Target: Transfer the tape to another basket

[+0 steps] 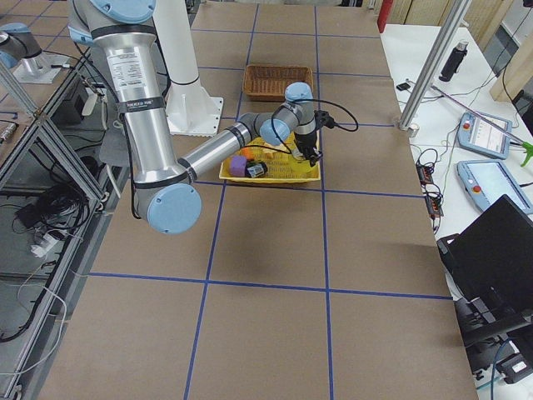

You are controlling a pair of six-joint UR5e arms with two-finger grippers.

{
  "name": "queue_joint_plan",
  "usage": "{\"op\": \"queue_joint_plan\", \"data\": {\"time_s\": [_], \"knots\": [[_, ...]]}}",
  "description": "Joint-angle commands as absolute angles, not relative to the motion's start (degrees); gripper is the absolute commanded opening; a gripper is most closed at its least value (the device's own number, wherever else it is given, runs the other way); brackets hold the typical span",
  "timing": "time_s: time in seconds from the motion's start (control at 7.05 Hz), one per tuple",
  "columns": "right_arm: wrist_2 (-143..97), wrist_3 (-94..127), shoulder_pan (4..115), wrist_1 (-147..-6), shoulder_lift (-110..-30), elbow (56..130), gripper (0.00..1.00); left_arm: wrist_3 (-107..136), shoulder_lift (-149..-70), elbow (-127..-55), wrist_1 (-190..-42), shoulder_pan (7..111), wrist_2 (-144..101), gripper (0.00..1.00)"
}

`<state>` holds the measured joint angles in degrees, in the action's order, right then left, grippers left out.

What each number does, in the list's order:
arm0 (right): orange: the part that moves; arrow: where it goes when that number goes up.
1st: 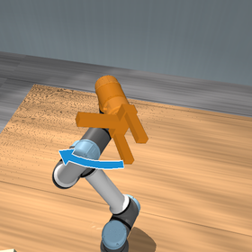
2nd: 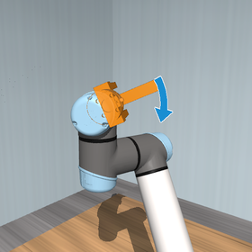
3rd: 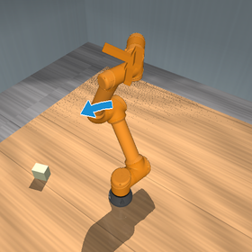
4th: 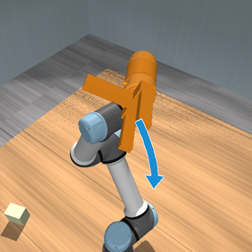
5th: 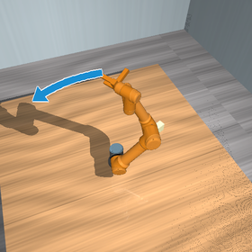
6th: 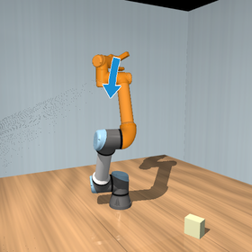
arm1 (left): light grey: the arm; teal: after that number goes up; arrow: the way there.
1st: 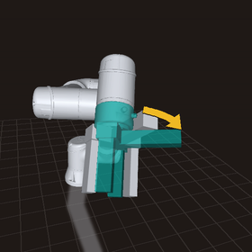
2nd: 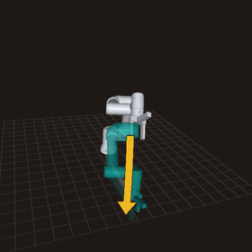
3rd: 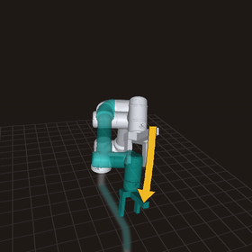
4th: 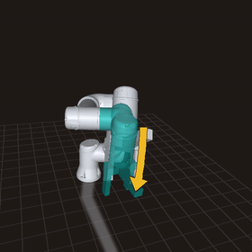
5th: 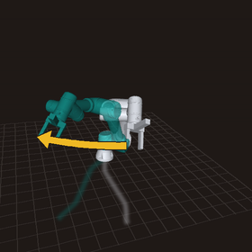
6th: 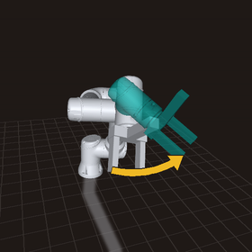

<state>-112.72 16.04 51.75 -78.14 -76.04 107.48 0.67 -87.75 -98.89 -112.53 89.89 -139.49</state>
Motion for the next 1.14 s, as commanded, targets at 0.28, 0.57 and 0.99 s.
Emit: {"op": "queue_joint_plan", "data": {"time_s": [0.28, 0.57, 0.99], "knots": [[-114.1, 32.8, 54.2, -77.3, -66.3, 107.2, 0.0, 23.3, -92.2, -99.3, -131.4, 81.3, -145.1, 0.99], [-113.6, 38.6, 53.2, -76.3, -63.3, 107.1, 0.0, 40.1, -98.9, -99.5, -139.1, 74.5, -145.1, 1.0], [-107.5, 49.8, 47.7, -62.4, -61.3, 103.5, 0.0, 56.0, -109.0, -99.0, -144.3, 66.2, -144.6, 0.99]]}}
